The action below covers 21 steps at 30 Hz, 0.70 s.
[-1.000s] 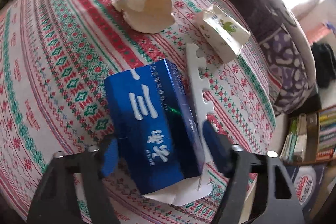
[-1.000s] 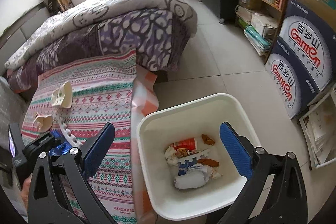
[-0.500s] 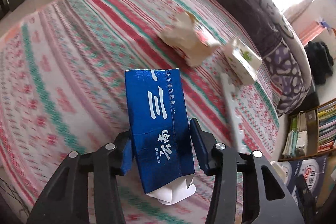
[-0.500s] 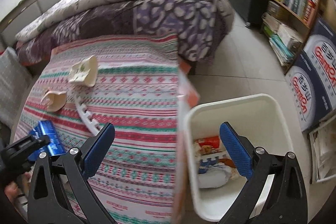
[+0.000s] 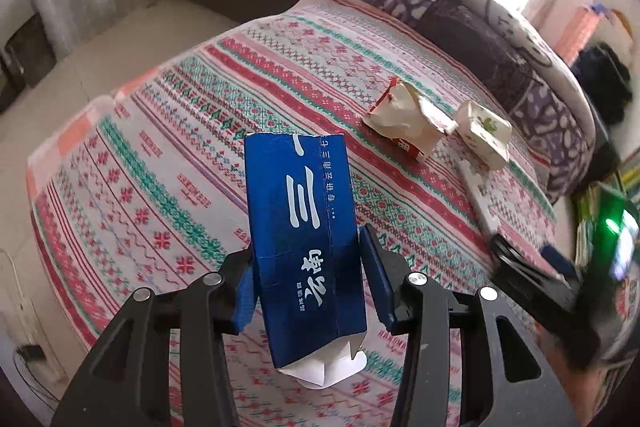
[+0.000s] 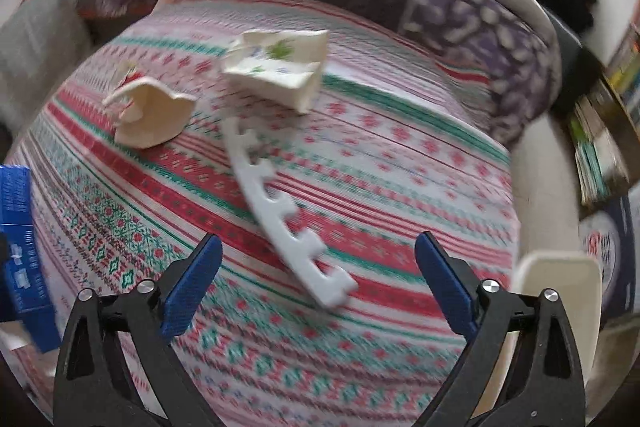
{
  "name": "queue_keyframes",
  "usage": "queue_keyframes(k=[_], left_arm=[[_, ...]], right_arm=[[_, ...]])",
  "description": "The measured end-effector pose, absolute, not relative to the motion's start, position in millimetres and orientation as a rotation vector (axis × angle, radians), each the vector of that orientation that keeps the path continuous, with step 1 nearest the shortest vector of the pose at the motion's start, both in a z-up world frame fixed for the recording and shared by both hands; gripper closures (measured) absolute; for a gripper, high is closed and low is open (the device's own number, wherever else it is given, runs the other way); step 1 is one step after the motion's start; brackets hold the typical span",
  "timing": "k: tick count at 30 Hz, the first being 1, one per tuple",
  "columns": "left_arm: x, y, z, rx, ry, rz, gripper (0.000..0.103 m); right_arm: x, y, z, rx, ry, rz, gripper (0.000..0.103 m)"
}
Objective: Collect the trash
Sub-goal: 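Grasp the white foam strip with the right gripper while the left holds the blue box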
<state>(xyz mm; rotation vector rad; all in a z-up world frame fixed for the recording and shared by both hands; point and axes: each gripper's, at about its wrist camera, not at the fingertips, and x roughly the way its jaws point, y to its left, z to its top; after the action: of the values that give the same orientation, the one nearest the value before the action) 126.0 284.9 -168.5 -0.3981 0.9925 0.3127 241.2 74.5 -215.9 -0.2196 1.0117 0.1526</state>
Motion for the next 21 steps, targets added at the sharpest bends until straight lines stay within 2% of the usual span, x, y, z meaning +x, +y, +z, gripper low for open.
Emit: queue_keyframes(k=[8,9,10,11,12,13,17,21], left_arm=[[113.2,294.8,-161.4,-0.338,0.973,0.304,0.057],[112.4,296.4,-161.3,-0.339,0.972,0.305,0.057],[111.9,297.6,-161.3,-0.340,0.972,0.306,0.057],[111.5,299.3,-161.6,-0.342,0.972,0.309,0.057],[111.1,300.0,-161.6,-0.344,0.972,0.310,0.057],[111.1,301.1,-162.0,-0.348,0.973,0.312,0.057],[111.1,301.1,-159.8,-0.363,0.963,0.318,0.057],[110.3,295.9,-148.1,-0.340,0.918,0.334,0.057]], right_arm=[[258.6,89.0,-235.7,-0.235,1.049,0.157,0.021],[260.9,86.8,-236.6,-0.208,1.058,0.165,0.026],[263.3,83.9,-236.7,-0.167,1.073,0.191,0.038],[264.7,83.4,-236.6,-0.144,1.078,0.210,0.047],[264.3,83.9,-235.0,-0.143,1.072,0.212,0.069],[263.0,86.0,-232.4,-0.158,1.067,0.218,0.079],[253.7,92.7,-229.0,-0.163,1.077,0.256,0.081],[234.4,103.1,-204.3,-0.172,1.000,0.300,0.081]])
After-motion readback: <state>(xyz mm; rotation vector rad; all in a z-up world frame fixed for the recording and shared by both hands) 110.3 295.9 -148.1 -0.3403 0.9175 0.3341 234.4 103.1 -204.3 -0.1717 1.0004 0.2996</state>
